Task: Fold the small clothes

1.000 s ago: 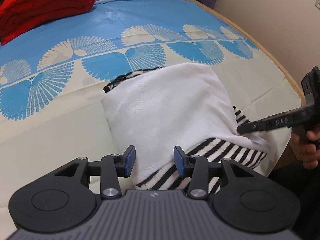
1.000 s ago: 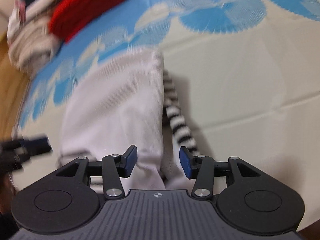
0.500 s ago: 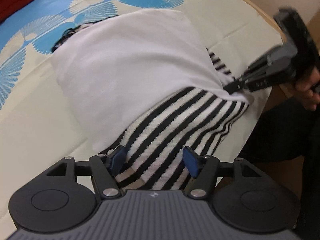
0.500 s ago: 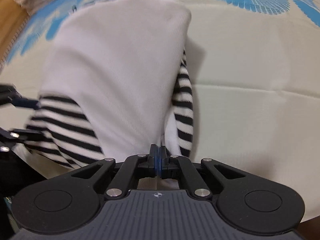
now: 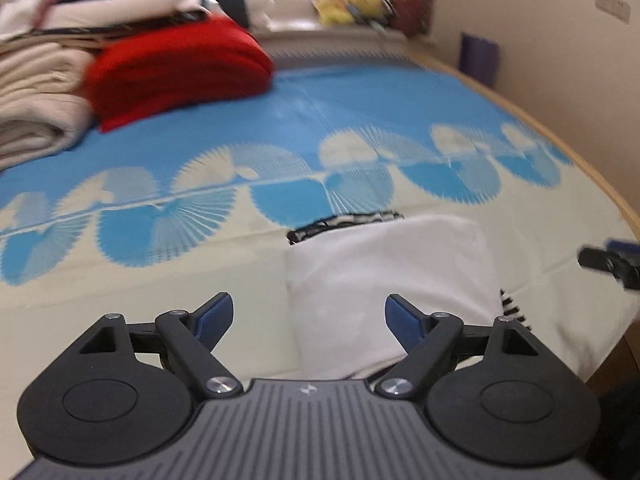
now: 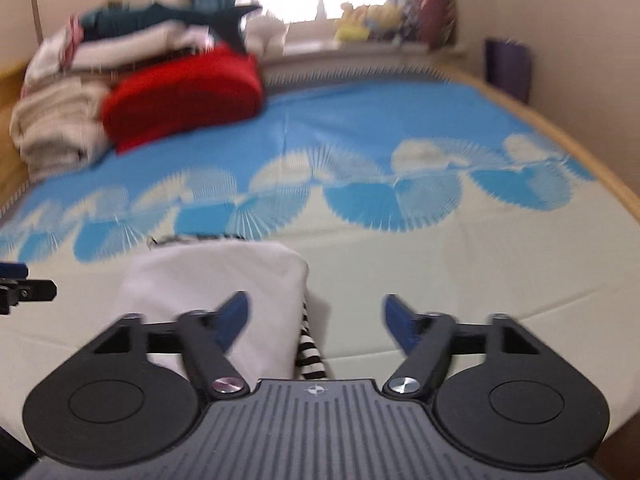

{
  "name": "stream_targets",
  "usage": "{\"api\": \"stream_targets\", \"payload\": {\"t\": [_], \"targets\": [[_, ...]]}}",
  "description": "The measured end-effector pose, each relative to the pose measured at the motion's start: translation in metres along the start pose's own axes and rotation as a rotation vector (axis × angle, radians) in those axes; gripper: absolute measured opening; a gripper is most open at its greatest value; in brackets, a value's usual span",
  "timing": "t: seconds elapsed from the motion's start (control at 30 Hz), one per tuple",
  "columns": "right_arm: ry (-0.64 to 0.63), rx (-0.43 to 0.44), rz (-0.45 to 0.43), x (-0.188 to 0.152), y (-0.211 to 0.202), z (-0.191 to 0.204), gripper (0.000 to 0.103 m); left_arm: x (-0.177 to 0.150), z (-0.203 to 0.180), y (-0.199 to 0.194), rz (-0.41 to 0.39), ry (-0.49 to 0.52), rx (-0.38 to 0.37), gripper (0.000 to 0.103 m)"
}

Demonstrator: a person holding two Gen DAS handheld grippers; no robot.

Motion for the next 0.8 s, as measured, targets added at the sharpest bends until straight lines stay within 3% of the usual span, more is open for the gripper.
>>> {"api": "stream_targets", "payload": {"t": [0.13, 0.43, 0.6, 0.8], "targets": [[0.037, -0.027, -0.013, -0.025, -0.037, -0.001, 0.090, -0.036, -0.029, -0.036, -0.044, -0.070, 0.047, 0.101], [-0.006, -0.061, -0.020, -0.076, -0.087, 0.026, 0.096, -0.126, -0.076, -0.066, -0.012, -0.167, 0.116, 0.101], [-0.126, -0.050, -0.038, -0.083, -0.089, 0.052, 0.096, -0.137, -0.075, -0.064, 0.001, -0.186, 0.107, 0.101], [-0.158, -0.045, -0.002, -0.087, -0.073, 0.065, 0.096, -0.135, -0.068, -0.059, -0.032, -0.196, 0.102, 0.101]]}}
Point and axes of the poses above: each gripper's, at about its wrist camera, not at the fingertips, and y roughly the way its jaws point, z to its left, x to its top, the point moved 2 cm from there along y, roughly the way its jaws point, and after that the axes turned 11 degrees about -x, right-handed, at the moved point
